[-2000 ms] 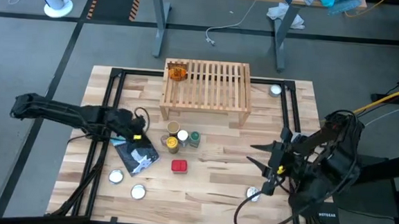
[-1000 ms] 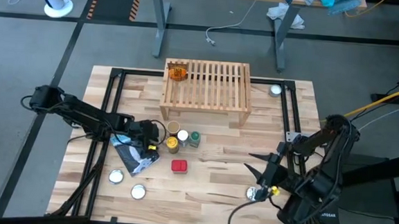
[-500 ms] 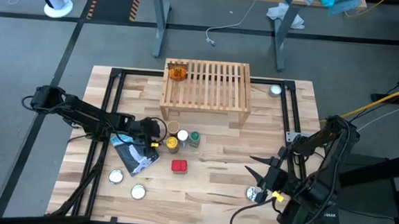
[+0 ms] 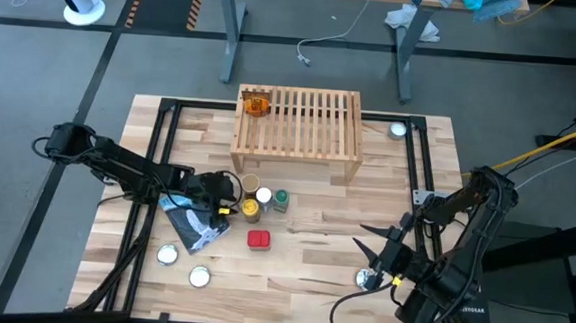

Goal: Shelf spices
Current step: Put the transparent seasoning bottle on the shelf

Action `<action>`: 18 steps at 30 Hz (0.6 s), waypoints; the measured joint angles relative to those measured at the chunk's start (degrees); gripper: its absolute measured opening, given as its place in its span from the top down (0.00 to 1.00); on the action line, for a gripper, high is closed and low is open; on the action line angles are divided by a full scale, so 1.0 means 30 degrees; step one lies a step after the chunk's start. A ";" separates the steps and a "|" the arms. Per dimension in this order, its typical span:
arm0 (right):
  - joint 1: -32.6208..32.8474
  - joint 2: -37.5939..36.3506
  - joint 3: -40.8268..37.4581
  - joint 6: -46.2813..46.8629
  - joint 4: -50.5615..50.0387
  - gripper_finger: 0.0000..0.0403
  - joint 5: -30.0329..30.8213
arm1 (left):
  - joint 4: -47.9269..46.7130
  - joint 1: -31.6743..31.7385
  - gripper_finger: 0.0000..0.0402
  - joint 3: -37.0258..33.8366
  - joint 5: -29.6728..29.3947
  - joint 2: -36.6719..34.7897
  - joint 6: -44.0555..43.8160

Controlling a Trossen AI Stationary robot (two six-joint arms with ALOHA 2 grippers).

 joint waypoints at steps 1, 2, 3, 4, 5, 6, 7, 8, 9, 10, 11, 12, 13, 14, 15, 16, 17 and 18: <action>0.0000 0.0000 -0.0175 0.0349 0.0027 0.60 0.0026 | 0.0000 0.0000 0.51 0.0007 0.0000 0.0000 0.0000; 0.0000 0.0000 -0.0389 0.0627 0.0014 0.60 0.0029 | -0.0046 0.0000 0.51 0.0007 0.0000 0.0000 0.0000; 0.0000 0.0000 -0.0657 0.0884 0.0020 0.60 0.0057 | -0.0058 0.0000 0.51 0.0007 -0.0005 0.0000 0.0000; 0.0000 0.0000 -0.0976 0.1158 0.0020 0.60 0.0167 | -0.0047 0.0000 0.51 0.0007 -0.0058 0.0000 0.0000; 0.0000 0.0000 -0.1325 0.1487 0.0019 0.60 0.0304 | -0.0044 0.0000 0.51 0.0007 -0.0155 0.0000 0.0000; 0.0000 0.0000 -0.1692 0.1874 0.0019 0.60 0.0503 | -0.0044 0.0000 0.51 0.0007 -0.0273 0.0000 0.0000; 0.0000 0.0000 -0.2048 0.2219 0.0025 0.60 0.0656 | -0.0051 0.0000 0.51 0.0007 -0.0331 0.0000 -0.0001; 0.0000 0.0000 -0.2424 0.2656 0.0015 0.60 0.0699 | -0.0049 0.0000 0.51 0.0007 -0.0373 0.0000 0.0000; 0.0000 0.0000 -0.2824 0.3103 0.0000 0.60 0.0685 | -0.0042 0.0000 0.51 0.0007 -0.0386 0.0000 0.0000; 0.0000 -0.0007 -0.3214 0.3637 0.0021 0.60 0.0692 | -0.0036 0.0000 0.51 0.0007 -0.0406 -0.0007 0.0000; 0.0000 -0.0051 -0.3620 0.4109 0.0029 0.60 0.0705 | -0.0010 0.0000 0.51 0.0007 -0.0423 -0.0007 0.0000; 0.0000 -0.0136 -0.4041 0.4600 0.0014 0.60 0.0738 | 0.0045 0.0000 0.51 0.0007 -0.0430 -0.0007 0.0000; 0.0000 -0.0244 -0.4433 0.5172 0.0022 0.60 0.0882 | 0.0216 0.0000 0.51 0.0007 -0.0430 -0.0007 0.0000; 0.0000 -0.0360 -0.4865 0.5648 0.0012 0.60 0.1025 | 0.0481 0.0000 0.51 0.0007 -0.0433 -0.0007 0.0000; 0.0000 -0.0472 -0.5305 0.6151 0.0015 0.60 0.1129 | 0.0761 0.0000 0.51 0.0007 -0.0444 -0.0007 0.0069; 0.0000 -0.0568 -0.5690 0.6644 0.0019 0.60 0.1205 | 0.1008 0.0000 0.51 0.0013 -0.0450 -0.0007 0.0156; 0.0000 -0.0653 -0.6045 0.7180 0.0043 0.60 0.1277 | 0.1164 0.0000 0.51 0.0014 -0.0452 -0.0007 0.0235; 0.0000 -0.0749 -0.6358 0.7569 0.0036 0.60 0.1347 | 0.1239 0.0000 0.51 0.0014 -0.0452 -0.0007 0.0241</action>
